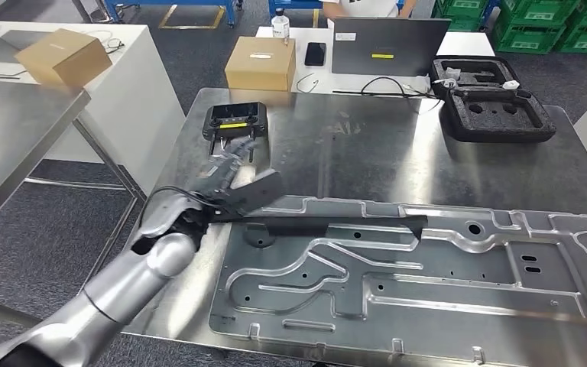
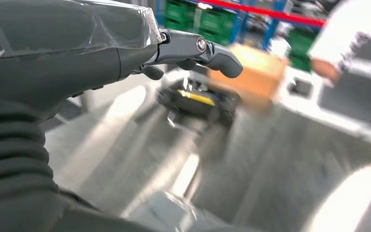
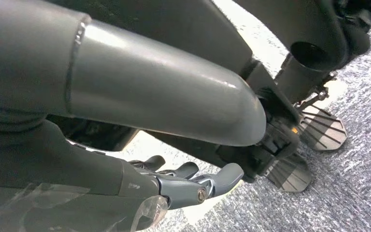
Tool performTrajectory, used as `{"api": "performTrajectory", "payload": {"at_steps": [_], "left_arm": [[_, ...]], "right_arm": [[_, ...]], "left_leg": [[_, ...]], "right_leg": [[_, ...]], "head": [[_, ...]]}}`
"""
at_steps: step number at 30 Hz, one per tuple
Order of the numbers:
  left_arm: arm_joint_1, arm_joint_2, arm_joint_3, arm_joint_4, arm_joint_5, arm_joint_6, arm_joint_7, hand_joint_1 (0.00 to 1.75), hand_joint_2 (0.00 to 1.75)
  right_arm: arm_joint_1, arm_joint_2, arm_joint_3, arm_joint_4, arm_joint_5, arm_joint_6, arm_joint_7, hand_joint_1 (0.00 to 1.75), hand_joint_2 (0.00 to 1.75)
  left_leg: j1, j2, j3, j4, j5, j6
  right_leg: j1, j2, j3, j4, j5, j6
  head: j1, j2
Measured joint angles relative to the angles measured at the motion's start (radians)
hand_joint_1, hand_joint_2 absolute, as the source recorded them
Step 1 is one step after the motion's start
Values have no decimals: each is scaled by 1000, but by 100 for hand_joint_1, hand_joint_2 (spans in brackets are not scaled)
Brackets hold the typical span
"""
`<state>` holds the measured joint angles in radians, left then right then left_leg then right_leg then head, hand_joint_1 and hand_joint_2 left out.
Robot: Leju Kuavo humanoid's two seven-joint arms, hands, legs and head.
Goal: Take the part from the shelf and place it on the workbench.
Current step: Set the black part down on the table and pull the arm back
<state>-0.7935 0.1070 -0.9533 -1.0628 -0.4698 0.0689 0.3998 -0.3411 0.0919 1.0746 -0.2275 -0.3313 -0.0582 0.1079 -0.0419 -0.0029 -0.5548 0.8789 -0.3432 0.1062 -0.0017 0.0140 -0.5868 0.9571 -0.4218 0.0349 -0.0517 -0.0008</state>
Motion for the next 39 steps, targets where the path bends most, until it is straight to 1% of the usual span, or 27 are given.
{"api": "performTrajectory", "payload": {"at_steps": [1, 3, 4, 5, 6, 8, 9, 11, 14, 15, 17, 19, 20, 21, 22, 24, 25, 26, 27, 29, 30, 32, 34, 35, 36, 37, 39], "left_arm": [[1, 17, 12, -16, 8, 10, 8, 0, 0], [6, 50, 34, -44, 21, 23, 16, 0, 0], [11, 65, 42, -56, 26, 26, 18, 0, 0], [16, 78, 49, -67, 30, 30, 19, 0, 0], [21, 89, 56, -78, 34, 36, 22, 0, 0], [27, 113, 72, -103, 49, 55, 30, 0, 0], [29, 128, 84, -119, 59, 66, 35, 0, 0], [32, 160, 109, -152, 79, 82, 42, 0, 0], [43, 204, 139, -199, 106, 87, 53, 0, 0], [49, 218, 146, -214, 114, 88, 54, 0, 0], [59, 242, 161, -245, 129, 87, 54, 0, 0], [69, 258, 171, -274, 141, 87, 53, 0, 0], [76, 265, 174, -287, 146, 87, 53, 0, 0], [82, 272, 176, -300, 150, 87, 53, 0, 0], [87, 278, 178, -312, 153, 88, 53, 0, 0], [91, 289, 186, -338, 155, 92, 53, 0, 0], [90, 294, 192, -350, 156, 94, 53, 0, 0], [90, 298, 196, -361, 157, 97, 54, 0, 0], [92, 303, 200, -369, 159, 100, 54, 0, 0], [101, 312, 204, -384, 166, 102, 54, 0, 0], [105, 316, 206, -392, 170, 102, 54, 0, 0], [112, 320, 213, -405, 175, 102, 54, 0, 0], [120, 324, 217, -414, 176, 102, 54, 0, 0], [125, 326, 218, -417, 179, 103, 54, 0, 0], [129, 327, 219, -420, 184, 103, 54, 0, 0], [133, 330, 220, -423, 191, 104, 53, 0, 0], [138, 336, 225, -432, 205, 105, 52, 0, 0]], "right_arm": [[2, -4, 0, 0, -3, -3, -2, 0, 0], [5, -11, 0, 1, -6, -6, -4, 0, 0], [7, -16, 0, 1, -8, -7, -4, 0, 0], [8, -20, 0, 2, -10, -8, -5, 0, 0], [9, -24, 0, 3, -12, -11, -4, 0, 0], [10, -30, 0, 4, -17, -18, -4, 0, 0], [11, -32, 0, 4, -22, -22, -4, 0, 0], [17, -37, 0, 4, -34, -28, -10, 0, 0], [26, -45, -1, 5, -52, -38, -19, 0, 0], [28, -47, -2, 5, -56, -41, -21, 0, 0], [32, -53, -5, 5, -63, -46, -25, 0, 0], [38, -60, -9, 6, -67, -51, -27, 0, 0], [41, -63, -10, 6, -69, -53, -27, 0, 0], [43, -65, -11, 7, -70, -54, -27, 0, 0], [45, -68, -11, 7, -72, -55, -27, 0, 0], [48, -70, -13, 7, -74, -57, -28, 0, 0], [50, -71, -14, 8, -74, -59, -28, 0, 0], [52, -73, -15, 8, -75, -59, -29, 0, 0], [55, -75, -16, 8, -75, -60, -29, 0, 0], [60, -80, -17, 8, -76, -62, -28, 0, 0], [62, -82, -18, 8, -77, -63, -28, 0, 0], [67, -86, -19, 8, -77, -65, -28, 0, 0], [71, -90, -19, 8, -77, -67, -28, 0, 0], [73, -92, -19, 8, -78, -68, -28, 0, 0], [74, -94, -20, 8, -78, -69, -27, 0, 0], [75, -96, -21, 8, -79, -69, -26, 0, 0], [76, -102, -24, 8, -79, -73, -21, 0, 0]], "left_leg": [[5, 1, 2, -7, 7, -5], [11, 1, -5, -7, 14, -9], [13, 1, -10, -6, 17, -14], [17, 1, -16, -3, 19, -18], [22, 1, -23, 2, 22, -23], [33, 0, -39, 18, 25, -35], [36, 0, -49, 27, 25, -42], [35, 0, -64, 44, 29, -56], [37, -1, -80, 56, 34, -69], [39, -1, -90, 78, 13, -74], [42, 0, -129, 189, -75, -87], [44, 0, -167, 334, -156, -94], [44, 0, -168, 371, -171, -93], [42, 0, -149, 368, -169, -88], [39, -1, -110, 323, -152, -80], [27, 0, 4, 163, -113, -50], [22, 1, 49, 94, -101, -40], [17, 1, 75, 50, -94, -36], [14, 1, 83, 31, -91, -38], [15, -1, 78, 13, -76, -42], [18, 0, 75, 5, -68, -40], [25, 1, 61, -7, -45, -34], [27, 1, 37, -6, -26, -31], [29, 1, 25, -5, -17, -34], [31, 1, 11, -3, -8, -38], [34, 1, -3, 2, -1, -43], [41, 2, -32, 21, 9, -55]], "right_leg": [[1, -1, -16, 45, -36, 4], [-5, -3, -64, 186, -122, 15], [-8, -4, -81, 246, -148, 20], [-12, -4, -83, 272, -154, 26], [-16, -5, -66, 255, -140, 32], [-28, -6, 16, 123, -88, 51], [-32, -2, 52, 61, -64, 54], [-35, 7, 79, 4, -44, 46], [-33, 9, 61, 5, -33, 14], [-34, 7, 54, 4, -25, 4], [-33, 5, 37, 2, -9, -11], [-30, 3, 20, 1, 4, -17], [-27, 2, 12, 1, 11, -18], [-24, 2, 5, 1, 17, -19], [-20, 2, -2, 1, 23, -20], [-14, 3, -10, -2, 35, -22], [-12, 5, -13, -5, 42, -22], [-12, 6, -15, -8, 49, -21], [-13, 7, -17, -11, 56, -18], [-16, 5, -21, -15, 64, -7], [-17, 4, -28, -5, 47, -3], [-17, 0, -59, 78, -37, 3], [-18, -2, -97, 218, -128, 10], [-20, -2, -106, 271, -142, 15], [-22, -3, -99, 292, -133, 21], [-24, -4, -74, 276, -107, 26], [-30, -4, 19, 154, -60, 39]], "head": [[1, 0], [2, 0], [2, 0], [2, 0], [2, 0], [2, 0], [3, 0], [3, 0], [2, 0], [2, 0], [0, 0], [-1, 0], [-1, 0], [-1, 0], [-1, 0], [-1, 0], [-1, 0], [-1, 0], [-1, 0], [-1, 0], [-1, 0], [0, 0], [1, 0], [2, 0], [2, 0], [2, 0], [2, 0]]}}
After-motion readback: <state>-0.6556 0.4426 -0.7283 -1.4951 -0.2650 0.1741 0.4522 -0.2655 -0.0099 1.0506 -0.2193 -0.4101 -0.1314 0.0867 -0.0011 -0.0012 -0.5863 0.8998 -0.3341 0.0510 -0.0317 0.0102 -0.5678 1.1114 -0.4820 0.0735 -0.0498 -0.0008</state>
